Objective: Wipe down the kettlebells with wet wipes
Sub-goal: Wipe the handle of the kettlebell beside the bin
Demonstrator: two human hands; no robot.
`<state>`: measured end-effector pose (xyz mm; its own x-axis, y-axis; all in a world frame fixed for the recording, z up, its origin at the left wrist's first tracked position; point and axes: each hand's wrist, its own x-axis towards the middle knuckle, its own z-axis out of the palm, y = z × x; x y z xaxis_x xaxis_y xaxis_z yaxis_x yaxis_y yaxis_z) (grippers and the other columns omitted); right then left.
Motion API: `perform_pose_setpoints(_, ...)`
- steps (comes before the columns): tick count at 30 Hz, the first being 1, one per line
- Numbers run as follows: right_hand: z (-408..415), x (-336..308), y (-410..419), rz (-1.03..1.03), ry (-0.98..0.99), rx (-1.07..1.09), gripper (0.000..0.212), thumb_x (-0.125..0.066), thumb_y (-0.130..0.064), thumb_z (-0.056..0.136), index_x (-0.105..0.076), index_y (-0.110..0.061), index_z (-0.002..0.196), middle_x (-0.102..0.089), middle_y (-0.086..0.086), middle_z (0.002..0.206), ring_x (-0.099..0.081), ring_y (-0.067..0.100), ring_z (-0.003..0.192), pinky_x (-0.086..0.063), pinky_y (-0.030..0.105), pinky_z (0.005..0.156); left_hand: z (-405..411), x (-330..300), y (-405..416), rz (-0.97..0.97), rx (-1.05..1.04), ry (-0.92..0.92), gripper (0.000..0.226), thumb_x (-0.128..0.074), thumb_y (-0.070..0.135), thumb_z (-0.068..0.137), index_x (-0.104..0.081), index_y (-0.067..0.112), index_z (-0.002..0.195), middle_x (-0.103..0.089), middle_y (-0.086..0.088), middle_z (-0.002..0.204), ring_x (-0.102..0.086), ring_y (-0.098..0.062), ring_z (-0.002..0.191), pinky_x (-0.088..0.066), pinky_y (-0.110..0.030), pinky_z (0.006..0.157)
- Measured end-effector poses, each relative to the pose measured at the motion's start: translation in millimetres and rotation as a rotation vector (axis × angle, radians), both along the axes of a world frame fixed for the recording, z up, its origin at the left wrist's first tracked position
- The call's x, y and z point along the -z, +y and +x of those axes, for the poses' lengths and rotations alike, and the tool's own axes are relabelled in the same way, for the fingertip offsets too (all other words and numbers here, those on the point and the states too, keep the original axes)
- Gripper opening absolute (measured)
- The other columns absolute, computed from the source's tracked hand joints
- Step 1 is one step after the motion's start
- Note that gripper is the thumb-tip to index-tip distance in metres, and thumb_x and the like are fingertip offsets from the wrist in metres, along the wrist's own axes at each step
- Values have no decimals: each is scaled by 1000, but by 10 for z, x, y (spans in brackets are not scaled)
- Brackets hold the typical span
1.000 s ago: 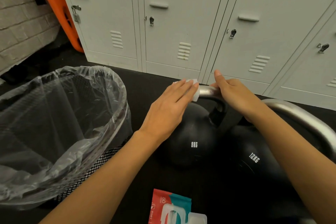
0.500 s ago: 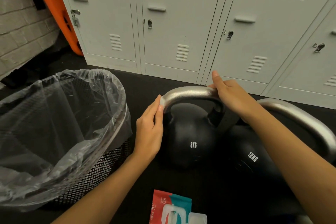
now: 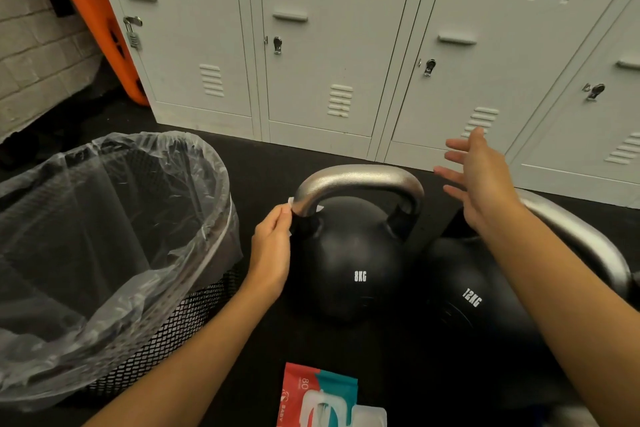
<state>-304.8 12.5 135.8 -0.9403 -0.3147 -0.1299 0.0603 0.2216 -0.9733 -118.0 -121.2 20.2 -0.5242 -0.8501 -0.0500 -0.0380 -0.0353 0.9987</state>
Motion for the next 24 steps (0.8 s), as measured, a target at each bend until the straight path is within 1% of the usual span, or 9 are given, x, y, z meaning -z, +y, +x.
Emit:
perform_pose_setpoints(2, 5, -21, 0, -8, 8, -7, 50, -23, -46, 106, -60, -18, 126, -59, 1, 126, -62, 20, 107, -44, 42, 102, -20, -70, 18, 11, -11, 53, 33, -42, 29, 101, -71, 29, 87, -69, 2, 90, -62, -17, 98, -46, -36, 94)
perform_pose_setpoints(4, 5, -61, -10, -13, 9, -17, 49, -24, -46, 106, -61, -19, 123, -61, 0, 122, -63, 20, 105, -44, 42, 102, -60, -235, 41, -51, -13, 106, 28, -43, 29, 101, -71, 27, 99, -70, 6, 93, -63, -7, 94, -48, -24, 88)
perform_pose_setpoints(6, -1, -92, -24, -18, 14, -29, 47, -24, -46, 106, -62, -21, 117, -63, -2, 115, -64, 19, 103, -45, 42, 102, -114, -421, 78, -233, 8, 78, 27, -43, 28, 101, -67, 25, 113, -67, 13, 100, -61, 3, 94, -45, -11, 82)
perform_pose_setpoints(7, -3, -106, -34, -17, 21, -38, 47, -24, -46, 106, -62, -21, 114, -64, -3, 112, -64, 18, 102, -45, 42, 101, -151, -485, 97, -371, 16, 26, 28, -43, 27, 101, -65, 23, 117, -65, 15, 104, -59, 4, 96, -43, -10, 84)
perform_pose_setpoints(11, -2, -122, -72, -8, 95, -54, 44, -26, -44, 106, -56, -20, 128, -59, -3, 123, -64, 14, 98, -48, 37, 96, -353, -638, 180, -1029, 54, -261, 33, -37, 25, 100, -63, 14, 118, -66, 2, 112, -57, -11, 105, -29, -31, 109)
perform_pose_setpoints(14, -12, -114, -60, -5, 140, -30, 43, -28, -44, 106, -46, -20, 136, -52, -3, 124, -62, 8, 90, -48, 33, 90, -576, -732, 311, -1390, 115, -460, 31, -48, 20, 91, -63, 7, 116, -68, -10, 108, -61, -24, 103, -29, -41, 110)
perform_pose_setpoints(19, -33, -74, -4, -10, 190, -56, 41, -28, -42, 107, -51, -18, 130, -57, -4, 120, -62, 8, 92, -49, 30, 89, -919, -844, 708, -1744, 319, -862, 45, -44, 20, 92, -49, 1, 133, -56, -15, 124, -47, -32, 120, -21, -44, 113)
perform_pose_setpoints(21, -41, -42, 11, -7, 202, -104, 40, -29, -40, 107, -57, -15, 121, -64, 0, 114, -64, 11, 97, -49, 30, 93, -984, -830, 787, -1805, 361, -927, 39, -45, 21, 94, -53, 5, 128, -56, -13, 122, -46, -33, 121, -19, -44, 113)
perform_pose_setpoints(24, -21, -2, 23, -48, 119, -176, 40, -31, -38, 107, -62, -13, 108, -67, 4, 107, -65, 17, 103, -51, 30, 95, -996, -806, 784, -1768, 332, -914, 36, -48, 22, 92, -56, 7, 125, -57, -12, 120, -44, -32, 123, -14, -44, 116)
